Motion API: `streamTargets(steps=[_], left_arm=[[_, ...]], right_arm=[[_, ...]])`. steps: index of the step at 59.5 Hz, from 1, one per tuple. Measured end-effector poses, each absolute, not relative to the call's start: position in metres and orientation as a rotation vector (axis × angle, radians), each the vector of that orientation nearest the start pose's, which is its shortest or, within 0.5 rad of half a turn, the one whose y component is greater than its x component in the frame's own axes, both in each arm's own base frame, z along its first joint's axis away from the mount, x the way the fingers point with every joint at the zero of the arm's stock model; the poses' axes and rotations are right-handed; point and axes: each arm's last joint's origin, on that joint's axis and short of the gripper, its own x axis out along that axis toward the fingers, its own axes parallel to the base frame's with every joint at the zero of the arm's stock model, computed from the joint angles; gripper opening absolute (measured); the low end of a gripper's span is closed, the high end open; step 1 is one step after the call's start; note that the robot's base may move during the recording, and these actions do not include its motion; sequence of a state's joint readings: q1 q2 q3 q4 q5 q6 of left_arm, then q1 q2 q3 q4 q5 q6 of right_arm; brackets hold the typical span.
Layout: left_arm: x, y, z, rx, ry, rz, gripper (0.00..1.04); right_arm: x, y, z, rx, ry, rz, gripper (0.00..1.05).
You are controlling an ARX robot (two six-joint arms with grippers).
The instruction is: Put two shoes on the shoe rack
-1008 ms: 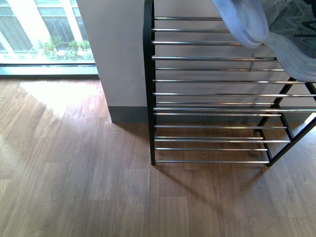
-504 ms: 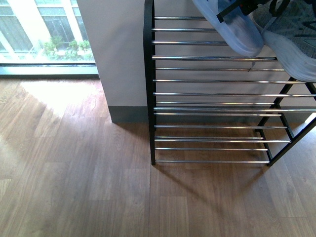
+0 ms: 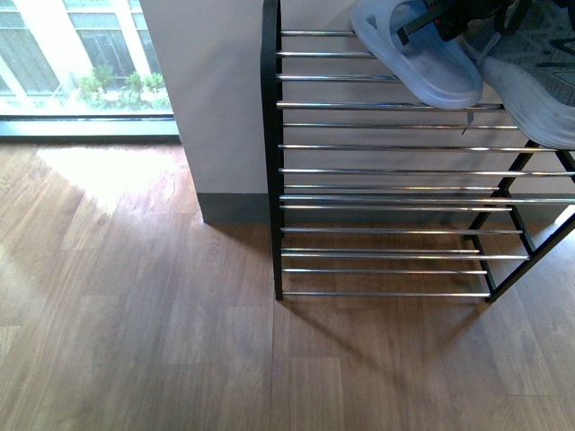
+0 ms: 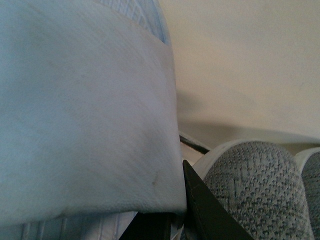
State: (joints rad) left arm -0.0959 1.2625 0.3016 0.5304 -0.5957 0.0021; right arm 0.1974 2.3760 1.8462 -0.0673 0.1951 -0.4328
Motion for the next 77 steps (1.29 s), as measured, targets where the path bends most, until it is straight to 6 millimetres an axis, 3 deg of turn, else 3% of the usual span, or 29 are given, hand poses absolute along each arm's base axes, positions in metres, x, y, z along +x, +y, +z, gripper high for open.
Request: streamTargets(steps=[13,19,26,31,33,40,47,55,63,65,77], left_arm=[[0.213,-0.004,0.150,0.150,0.410,0.492,0.02],[0.213,-0.004,0.150,0.149,0.409,0.492,0.02],[0.213,-0.004,0.150,0.150,0.410,0.492,0.02],[0.213,-0.004,0.150,0.150,0.410,0.492,0.02],[0.213,-0.004,0.150,0.150,0.410,0.492,0.02],[0.213,-0.004,0.150,0.149,0.409,0.492,0.02],[0.213,-0.004,0.150,0.149,0.409,0.492,0.02],[0.213,-0.004,0.150,0.150,0.410,0.492,0.02],[0.213,-0.004,0.150,0.150,0.410,0.492,0.02],[0.213,-0.004,0.150,0.149,0.409,0.492,0.02],[0.213,-0.004,0.150,0.149,0.409,0.492,0.02]], right_arm=[[0.520,0.099,0.175,-0.436,0.555,0.111,0.62],[0.503,0.092,0.206,-0.373,0.548,0.138,0.85],[0.480,0.080,0.239,-0.311,0.477,0.171,0.97],[0.456,0.066,0.264,-0.256,0.384,0.170,0.95],[0.444,0.058,0.275,-0.192,0.258,0.078,0.88],[0.415,0.044,0.283,-0.084,0.030,0.003,0.74],[0.378,0.035,0.265,-0.031,-0.055,-0.004,0.56],[0.326,0.026,0.221,-0.017,0.005,0.008,0.27],[0.294,0.019,0.211,-0.015,0.003,0.003,0.05],[0.288,0.017,0.209,-0.017,-0.001,0.000,0.01],[0.244,0.007,0.193,-0.011,0.012,0.022,0.01]])
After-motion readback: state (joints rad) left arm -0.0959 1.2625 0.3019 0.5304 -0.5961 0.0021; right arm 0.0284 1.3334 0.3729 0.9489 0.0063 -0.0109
